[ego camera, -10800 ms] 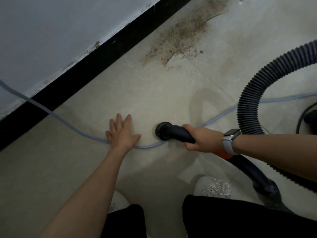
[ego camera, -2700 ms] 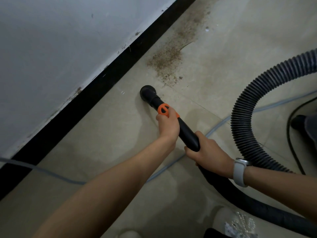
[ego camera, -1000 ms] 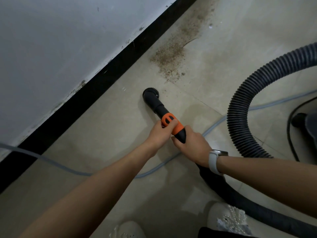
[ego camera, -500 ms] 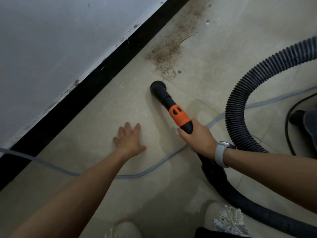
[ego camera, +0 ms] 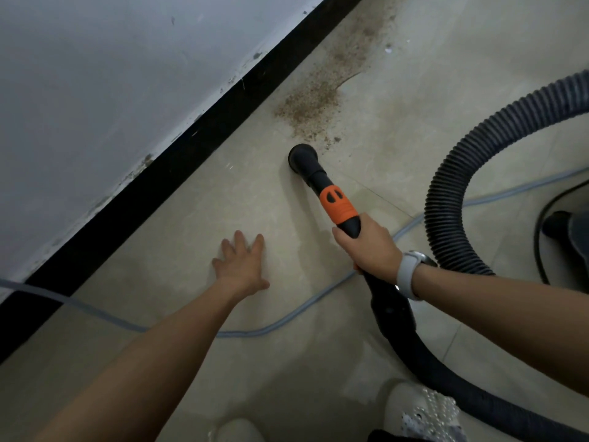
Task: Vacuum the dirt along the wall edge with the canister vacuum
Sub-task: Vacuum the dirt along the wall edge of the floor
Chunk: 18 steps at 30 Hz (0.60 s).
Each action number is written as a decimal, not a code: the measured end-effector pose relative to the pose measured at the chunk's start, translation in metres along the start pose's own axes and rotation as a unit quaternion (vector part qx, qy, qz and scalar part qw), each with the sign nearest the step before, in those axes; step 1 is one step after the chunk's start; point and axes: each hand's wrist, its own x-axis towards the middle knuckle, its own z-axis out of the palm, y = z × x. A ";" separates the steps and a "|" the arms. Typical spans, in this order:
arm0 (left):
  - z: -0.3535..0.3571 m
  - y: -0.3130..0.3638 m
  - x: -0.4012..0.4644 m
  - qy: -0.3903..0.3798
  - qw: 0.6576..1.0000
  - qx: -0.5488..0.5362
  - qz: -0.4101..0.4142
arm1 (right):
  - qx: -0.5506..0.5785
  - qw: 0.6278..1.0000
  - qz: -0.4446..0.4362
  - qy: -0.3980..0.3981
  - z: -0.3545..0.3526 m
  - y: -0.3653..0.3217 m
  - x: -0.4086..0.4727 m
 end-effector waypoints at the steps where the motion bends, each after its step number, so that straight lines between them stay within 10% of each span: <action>1: -0.001 0.000 0.000 -0.002 1.000 -0.004 0.001 | -0.006 1.000 -0.003 -0.005 0.000 0.008 -0.005; 18: -0.004 0.001 -0.002 -0.009 0.999 -0.031 0.004 | -0.068 0.998 -0.012 0.006 -0.013 0.028 -0.019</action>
